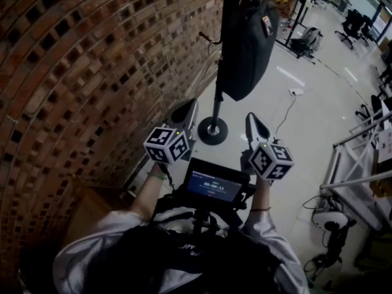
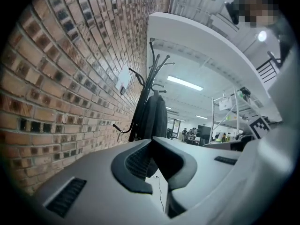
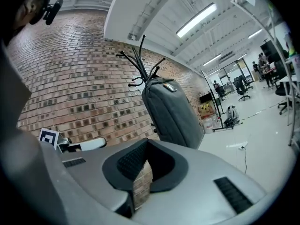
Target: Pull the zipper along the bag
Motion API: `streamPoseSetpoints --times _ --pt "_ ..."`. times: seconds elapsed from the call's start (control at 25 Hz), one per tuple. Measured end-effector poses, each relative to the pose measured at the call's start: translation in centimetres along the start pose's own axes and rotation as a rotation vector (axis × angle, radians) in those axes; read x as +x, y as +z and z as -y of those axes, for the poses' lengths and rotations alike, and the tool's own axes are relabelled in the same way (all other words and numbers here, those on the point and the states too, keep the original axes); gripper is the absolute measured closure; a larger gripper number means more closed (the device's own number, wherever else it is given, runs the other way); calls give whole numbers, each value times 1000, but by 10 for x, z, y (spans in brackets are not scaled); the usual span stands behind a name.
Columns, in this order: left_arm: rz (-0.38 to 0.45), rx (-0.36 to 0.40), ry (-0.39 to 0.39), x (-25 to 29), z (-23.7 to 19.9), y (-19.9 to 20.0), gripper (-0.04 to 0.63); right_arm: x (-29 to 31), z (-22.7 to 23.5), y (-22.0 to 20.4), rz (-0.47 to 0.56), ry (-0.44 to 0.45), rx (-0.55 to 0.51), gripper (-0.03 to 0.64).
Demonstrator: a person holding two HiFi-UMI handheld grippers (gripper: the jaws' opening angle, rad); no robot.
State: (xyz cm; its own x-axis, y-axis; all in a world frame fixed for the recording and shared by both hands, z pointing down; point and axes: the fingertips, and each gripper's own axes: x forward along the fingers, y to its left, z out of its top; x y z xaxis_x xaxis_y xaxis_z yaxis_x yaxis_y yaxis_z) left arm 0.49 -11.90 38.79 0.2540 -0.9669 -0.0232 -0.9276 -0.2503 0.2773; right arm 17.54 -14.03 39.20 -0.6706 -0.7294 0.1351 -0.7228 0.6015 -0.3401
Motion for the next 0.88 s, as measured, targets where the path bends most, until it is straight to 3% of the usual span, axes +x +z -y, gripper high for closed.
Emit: streamPoseSetpoints --times 0.32,0.88 --pt "-45 25 -43 -9 8 -7 588 -2 -11 -7 4 -78 -56 620" --pt "0 -3 -57 -26 -17 2 588 0 -45 -22 29 -56 -93 620"
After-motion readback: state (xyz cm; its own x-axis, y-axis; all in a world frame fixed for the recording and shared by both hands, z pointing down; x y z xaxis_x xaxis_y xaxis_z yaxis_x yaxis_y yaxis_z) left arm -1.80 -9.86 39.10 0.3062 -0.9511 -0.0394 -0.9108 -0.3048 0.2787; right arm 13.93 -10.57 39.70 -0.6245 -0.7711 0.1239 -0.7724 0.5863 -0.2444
